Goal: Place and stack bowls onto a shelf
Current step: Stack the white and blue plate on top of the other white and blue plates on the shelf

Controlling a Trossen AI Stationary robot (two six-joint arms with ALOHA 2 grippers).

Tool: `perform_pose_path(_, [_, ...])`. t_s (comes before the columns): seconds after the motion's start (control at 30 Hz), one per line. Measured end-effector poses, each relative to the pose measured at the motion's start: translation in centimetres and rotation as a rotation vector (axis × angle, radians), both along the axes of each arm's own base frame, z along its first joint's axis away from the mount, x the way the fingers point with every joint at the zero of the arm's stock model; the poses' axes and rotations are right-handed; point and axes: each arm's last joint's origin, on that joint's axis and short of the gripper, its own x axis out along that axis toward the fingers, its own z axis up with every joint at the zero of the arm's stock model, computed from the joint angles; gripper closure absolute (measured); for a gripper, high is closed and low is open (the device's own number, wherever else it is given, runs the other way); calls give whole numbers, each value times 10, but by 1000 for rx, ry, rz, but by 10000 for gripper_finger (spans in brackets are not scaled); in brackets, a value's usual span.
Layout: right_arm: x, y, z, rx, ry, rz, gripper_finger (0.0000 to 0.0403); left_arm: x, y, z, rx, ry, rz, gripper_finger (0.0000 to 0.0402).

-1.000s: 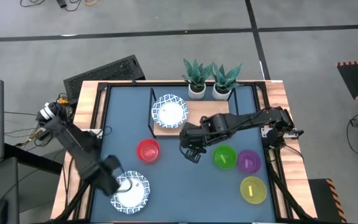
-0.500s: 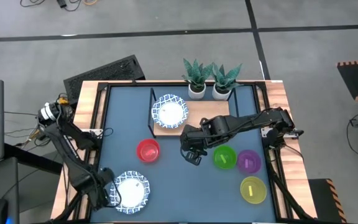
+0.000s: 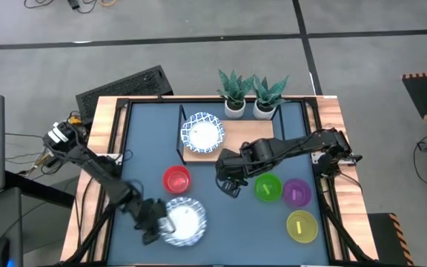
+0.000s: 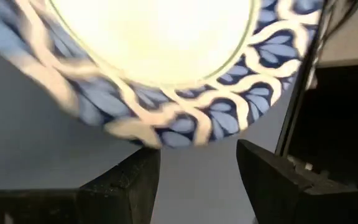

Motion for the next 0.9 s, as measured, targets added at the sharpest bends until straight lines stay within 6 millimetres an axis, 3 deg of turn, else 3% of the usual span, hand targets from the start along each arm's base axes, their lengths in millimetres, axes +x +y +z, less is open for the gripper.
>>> perform_pose_path(0.17, [2, 7, 1, 77, -43, -66, 246, 29, 30, 5, 15, -141, -12, 205])
perform_pose_path(0.37, [14, 16, -3, 136, -165, -78, 246, 47, 52, 13, 4, -246, -92, 205])
perform_pose_path(0.67, [19, 18, -58, 180, -122, -198, 246, 54, 54, 28, -219, -200, -226, 205])
perform_pose_path(0.9, [24, 30, -89, 252, -183, -187, 246, 42, 59, 41, -264, -178, -291, 205])
